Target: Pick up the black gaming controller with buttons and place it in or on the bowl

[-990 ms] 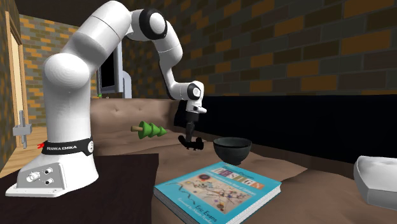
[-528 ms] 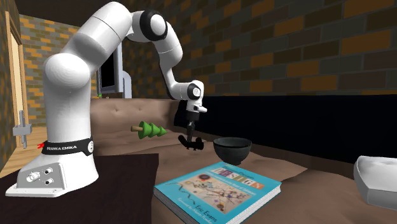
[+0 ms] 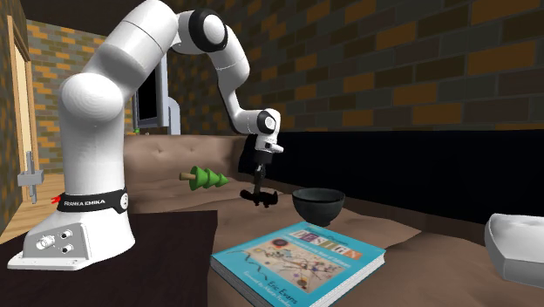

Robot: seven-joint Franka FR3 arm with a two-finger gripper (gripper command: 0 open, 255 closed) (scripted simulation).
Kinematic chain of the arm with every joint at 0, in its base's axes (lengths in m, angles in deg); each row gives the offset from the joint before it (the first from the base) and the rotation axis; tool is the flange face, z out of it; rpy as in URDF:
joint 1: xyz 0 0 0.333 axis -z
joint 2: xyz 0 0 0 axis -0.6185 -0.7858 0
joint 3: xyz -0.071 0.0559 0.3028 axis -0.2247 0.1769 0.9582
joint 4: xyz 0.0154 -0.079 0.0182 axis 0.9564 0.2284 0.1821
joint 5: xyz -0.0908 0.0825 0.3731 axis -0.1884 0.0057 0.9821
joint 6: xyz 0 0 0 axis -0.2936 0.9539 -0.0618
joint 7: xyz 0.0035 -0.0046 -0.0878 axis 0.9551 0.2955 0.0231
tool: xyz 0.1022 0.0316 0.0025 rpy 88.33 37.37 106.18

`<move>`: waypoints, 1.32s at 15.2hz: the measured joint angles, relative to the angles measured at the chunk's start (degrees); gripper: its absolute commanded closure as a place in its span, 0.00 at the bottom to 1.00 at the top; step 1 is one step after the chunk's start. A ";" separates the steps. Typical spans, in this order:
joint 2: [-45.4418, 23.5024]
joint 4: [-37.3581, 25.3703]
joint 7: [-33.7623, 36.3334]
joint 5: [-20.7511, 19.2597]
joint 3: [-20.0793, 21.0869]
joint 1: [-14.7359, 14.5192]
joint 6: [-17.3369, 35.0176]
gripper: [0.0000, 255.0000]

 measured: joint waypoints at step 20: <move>-0.44 6.09 19.63 -1.65 -6.39 -3.33 16.60 1.00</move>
